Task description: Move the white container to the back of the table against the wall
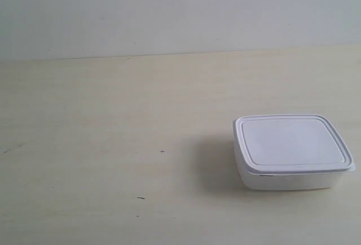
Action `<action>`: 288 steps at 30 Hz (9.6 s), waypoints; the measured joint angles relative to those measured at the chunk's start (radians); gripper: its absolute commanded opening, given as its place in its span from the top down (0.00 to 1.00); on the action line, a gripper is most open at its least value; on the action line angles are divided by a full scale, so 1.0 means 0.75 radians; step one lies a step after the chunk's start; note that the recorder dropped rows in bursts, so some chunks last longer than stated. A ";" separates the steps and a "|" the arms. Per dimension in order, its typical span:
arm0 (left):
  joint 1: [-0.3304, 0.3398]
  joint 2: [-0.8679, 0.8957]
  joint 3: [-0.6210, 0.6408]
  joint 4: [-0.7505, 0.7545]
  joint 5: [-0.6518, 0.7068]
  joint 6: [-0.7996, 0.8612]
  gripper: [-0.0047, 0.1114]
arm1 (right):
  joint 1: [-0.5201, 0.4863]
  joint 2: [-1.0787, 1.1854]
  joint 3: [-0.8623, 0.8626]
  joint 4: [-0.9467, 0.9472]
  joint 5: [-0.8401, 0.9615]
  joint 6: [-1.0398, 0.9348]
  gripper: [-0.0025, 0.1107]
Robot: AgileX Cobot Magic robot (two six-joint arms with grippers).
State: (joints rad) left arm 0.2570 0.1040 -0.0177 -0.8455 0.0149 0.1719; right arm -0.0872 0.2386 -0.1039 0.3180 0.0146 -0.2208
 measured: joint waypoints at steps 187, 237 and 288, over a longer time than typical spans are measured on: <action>-1.048 3.191 -2.550 0.379 0.219 -0.134 0.96 | 0.103 2.702 -1.984 0.717 1.008 -0.296 0.98; -0.979 3.114 -2.684 0.348 0.744 0.126 0.96 | 0.203 2.707 -1.999 0.744 0.582 -0.285 0.98; -0.930 3.112 -2.684 0.298 0.779 0.145 0.96 | 0.203 2.939 -2.298 0.590 0.456 -0.075 0.98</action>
State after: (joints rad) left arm -0.4403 2.4378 -2.0307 -0.6223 0.5994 0.2807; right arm 0.0649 2.4431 -1.8273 0.7605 0.3569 -0.2768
